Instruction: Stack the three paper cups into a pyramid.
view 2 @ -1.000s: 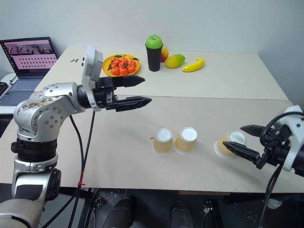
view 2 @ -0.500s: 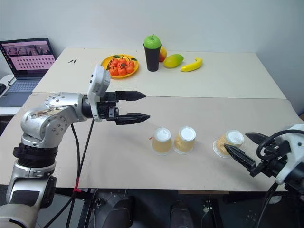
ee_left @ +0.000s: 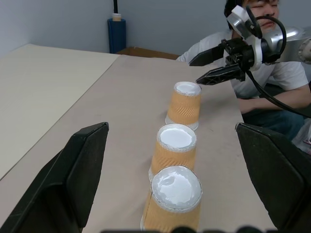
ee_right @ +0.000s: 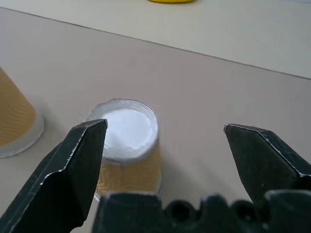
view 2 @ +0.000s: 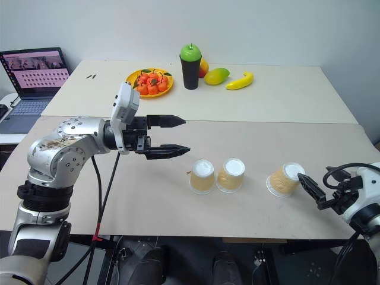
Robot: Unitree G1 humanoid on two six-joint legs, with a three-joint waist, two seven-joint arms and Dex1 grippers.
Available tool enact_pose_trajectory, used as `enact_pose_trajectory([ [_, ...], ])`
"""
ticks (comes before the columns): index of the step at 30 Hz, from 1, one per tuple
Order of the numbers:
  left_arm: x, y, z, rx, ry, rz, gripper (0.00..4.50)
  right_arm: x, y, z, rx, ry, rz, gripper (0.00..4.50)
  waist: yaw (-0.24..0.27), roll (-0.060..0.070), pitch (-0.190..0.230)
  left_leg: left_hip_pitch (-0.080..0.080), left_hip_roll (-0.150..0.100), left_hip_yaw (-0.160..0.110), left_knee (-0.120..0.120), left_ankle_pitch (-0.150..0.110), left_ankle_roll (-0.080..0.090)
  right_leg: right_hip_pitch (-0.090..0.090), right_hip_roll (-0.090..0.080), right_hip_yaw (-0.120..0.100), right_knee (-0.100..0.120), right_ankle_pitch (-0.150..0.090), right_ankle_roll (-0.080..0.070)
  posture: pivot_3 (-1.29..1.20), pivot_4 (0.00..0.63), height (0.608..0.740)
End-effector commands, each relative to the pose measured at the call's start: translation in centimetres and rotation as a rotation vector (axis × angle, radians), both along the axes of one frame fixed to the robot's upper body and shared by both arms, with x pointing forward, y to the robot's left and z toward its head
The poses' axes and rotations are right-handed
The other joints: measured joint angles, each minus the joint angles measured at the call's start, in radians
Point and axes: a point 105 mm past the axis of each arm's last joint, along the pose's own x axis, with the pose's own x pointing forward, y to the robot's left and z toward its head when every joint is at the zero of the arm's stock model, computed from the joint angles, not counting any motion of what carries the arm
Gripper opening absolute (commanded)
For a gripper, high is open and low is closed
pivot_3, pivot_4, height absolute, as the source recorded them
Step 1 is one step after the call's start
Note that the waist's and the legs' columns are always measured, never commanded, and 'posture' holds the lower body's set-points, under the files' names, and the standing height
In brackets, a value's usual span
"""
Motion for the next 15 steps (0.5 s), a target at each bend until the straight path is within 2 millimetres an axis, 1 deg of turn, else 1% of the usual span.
enact_pose_trajectory([
  [1, -0.3, 0.3, 1.1, -0.034, -0.031, 0.017, 4.48, 0.0, 0.5, 0.7, -0.001, -0.038, 0.040, 4.50, -0.002, 0.000, 0.000, 0.000, 0.000, 0.000, 0.000, 0.000, 0.000, 0.000, 0.000, 0.000, 0.000, 0.000, 0.000, 0.00, 0.150, 0.732],
  [4, -0.2, 0.4, 1.1, -0.045, -0.026, 0.034, 4.48, 0.1, 1.3, 1.7, 0.030, -0.060, 0.083, 4.50, -0.004, 0.000, 0.000, 0.000, 0.000, 0.000, 0.000, 0.000, 0.000, 0.000, 0.000, 0.000, 0.000, 0.000, 0.000, 0.00, 0.150, 0.732],
  [6, -0.2, 0.3, 1.0, -0.047, -0.024, 0.038, 4.48, 0.2, 1.7, 1.9, 0.030, -0.059, 0.104, 4.50, -0.003, 0.000, 0.000, 0.000, 0.000, 0.000, 0.000, 0.000, 0.000, 0.000, 0.000, 0.000, 0.000, 0.000, 0.000, 0.00, 0.150, 0.732],
  [8, -0.2, 0.2, 1.0, -0.050, -0.021, 0.040, 4.48, 0.3, 1.9, 2.1, 0.029, -0.064, 0.108, 4.50, -0.001, 0.000, 0.000, 0.000, 0.000, 0.000, 0.000, 0.000, 0.000, 0.000, 0.000, 0.000, 0.000, 0.000, 0.000, 0.00, 0.150, 0.732],
  [13, -0.3, 0.1, 0.6, -0.051, -0.015, 0.045, 4.48, 0.8, 2.2, 3.9, 0.031, -0.113, 0.122, 4.50, -0.001, 0.000, 0.000, 0.000, 0.000, 0.000, 0.000, 0.000, 0.000, 0.000, 0.000, 0.001, 0.000, 0.000, 0.000, 0.00, 0.150, 0.732],
  [15, -0.2, 0.1, 0.5, -0.052, -0.013, 0.048, 4.48, 0.8, 2.6, 4.0, 0.035, -0.105, 0.144, 4.50, 0.000, 0.000, 0.000, 0.000, 0.000, 0.000, 0.000, 0.000, 0.000, 0.000, 0.000, 0.001, 0.000, 0.000, 0.000, 0.00, 0.150, 0.732],
])
